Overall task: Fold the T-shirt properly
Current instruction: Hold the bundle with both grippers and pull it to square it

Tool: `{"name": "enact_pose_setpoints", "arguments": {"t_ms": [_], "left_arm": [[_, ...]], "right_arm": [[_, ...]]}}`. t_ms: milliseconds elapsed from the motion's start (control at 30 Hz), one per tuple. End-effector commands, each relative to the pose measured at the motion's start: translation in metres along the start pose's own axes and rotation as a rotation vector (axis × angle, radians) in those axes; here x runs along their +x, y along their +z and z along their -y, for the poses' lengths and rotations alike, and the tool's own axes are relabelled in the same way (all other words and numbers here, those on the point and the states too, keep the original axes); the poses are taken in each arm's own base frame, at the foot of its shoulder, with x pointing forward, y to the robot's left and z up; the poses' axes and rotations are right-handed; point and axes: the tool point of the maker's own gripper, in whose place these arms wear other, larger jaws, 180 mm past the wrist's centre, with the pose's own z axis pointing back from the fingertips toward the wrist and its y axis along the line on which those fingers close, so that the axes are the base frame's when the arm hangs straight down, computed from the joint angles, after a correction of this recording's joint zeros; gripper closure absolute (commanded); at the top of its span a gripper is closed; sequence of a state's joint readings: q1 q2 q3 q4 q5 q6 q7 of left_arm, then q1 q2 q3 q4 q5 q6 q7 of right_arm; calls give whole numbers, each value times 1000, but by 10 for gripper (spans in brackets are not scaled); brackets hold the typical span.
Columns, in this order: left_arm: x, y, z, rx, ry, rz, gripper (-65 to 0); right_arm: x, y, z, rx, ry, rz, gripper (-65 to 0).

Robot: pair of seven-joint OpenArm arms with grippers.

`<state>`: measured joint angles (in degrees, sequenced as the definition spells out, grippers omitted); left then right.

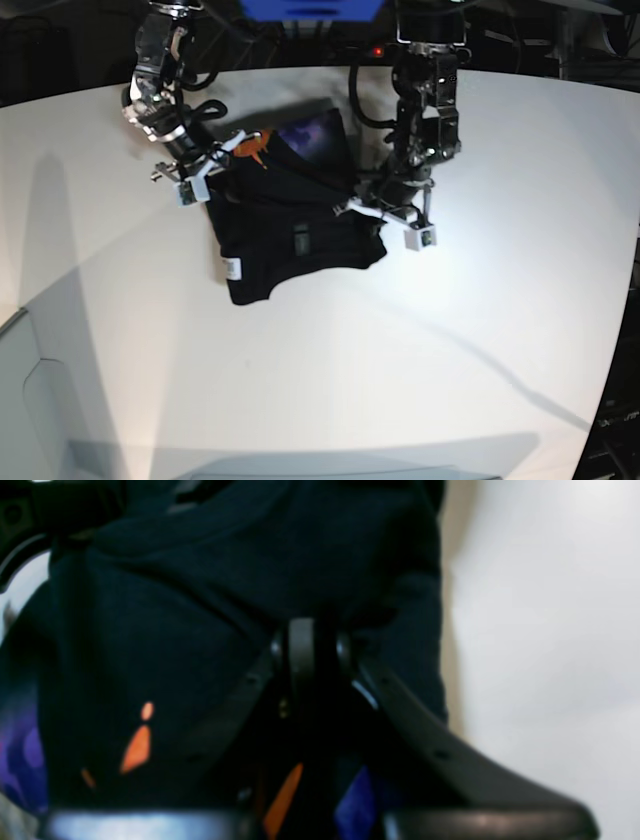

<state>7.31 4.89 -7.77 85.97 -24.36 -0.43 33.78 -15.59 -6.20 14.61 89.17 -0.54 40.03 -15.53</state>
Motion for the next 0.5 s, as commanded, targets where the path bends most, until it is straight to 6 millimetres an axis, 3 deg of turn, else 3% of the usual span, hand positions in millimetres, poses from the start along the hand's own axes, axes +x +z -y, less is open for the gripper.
{"name": "enact_pose_setpoints", "arguments": {"t_ms": [0,200,400,467], "left_arm": [[16,3,-14,43,1,49,0],[27,8,-35,90,30,77,0],[28,8,-35,88,32,74,-2],[26,8,-32,77,49,72,-29]], "right_arm": [[-15,2,3,-9,17,-61,-41],[-20,1,2,-2,-3,-38,-41],[-23,-2,0,2,-13,-44,-41],[-23,-2,0,2,-13,-44,-41]]}}
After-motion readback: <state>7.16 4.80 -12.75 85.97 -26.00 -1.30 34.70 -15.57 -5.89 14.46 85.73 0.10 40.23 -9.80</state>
